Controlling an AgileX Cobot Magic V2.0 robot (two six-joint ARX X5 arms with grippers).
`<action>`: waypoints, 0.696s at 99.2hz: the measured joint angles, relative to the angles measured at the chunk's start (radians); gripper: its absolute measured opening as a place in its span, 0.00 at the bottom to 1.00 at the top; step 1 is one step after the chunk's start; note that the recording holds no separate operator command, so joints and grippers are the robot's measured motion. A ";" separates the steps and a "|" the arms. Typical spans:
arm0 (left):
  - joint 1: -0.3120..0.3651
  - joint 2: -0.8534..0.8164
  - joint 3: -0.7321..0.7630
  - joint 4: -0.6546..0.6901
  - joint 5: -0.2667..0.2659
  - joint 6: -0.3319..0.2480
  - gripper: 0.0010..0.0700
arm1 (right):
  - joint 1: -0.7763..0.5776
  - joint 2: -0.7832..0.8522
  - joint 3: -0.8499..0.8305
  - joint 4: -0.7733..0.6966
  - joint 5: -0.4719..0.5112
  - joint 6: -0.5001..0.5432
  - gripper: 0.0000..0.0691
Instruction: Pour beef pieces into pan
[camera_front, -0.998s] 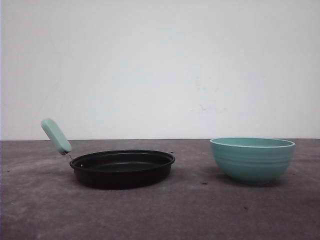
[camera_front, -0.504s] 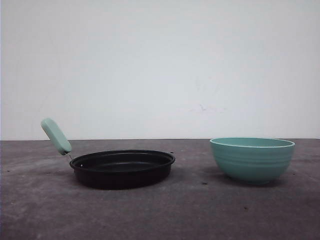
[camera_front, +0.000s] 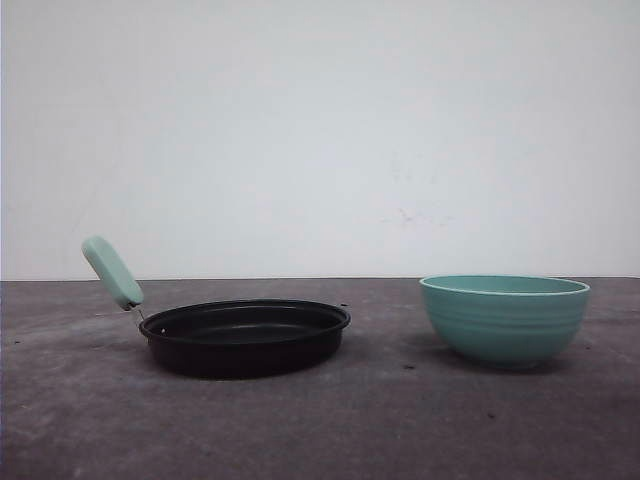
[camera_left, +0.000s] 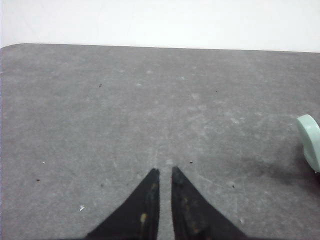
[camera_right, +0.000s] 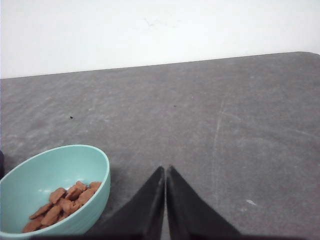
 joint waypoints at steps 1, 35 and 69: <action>0.000 0.000 0.000 0.000 0.000 0.000 0.01 | 0.000 0.000 0.000 0.000 0.000 0.002 0.00; 0.000 0.000 0.000 0.000 0.015 -0.166 0.01 | 0.000 0.000 0.000 0.000 0.001 0.053 0.00; 0.000 0.007 0.052 -0.033 0.183 -0.455 0.01 | 0.000 0.001 0.043 0.104 -0.048 0.148 0.00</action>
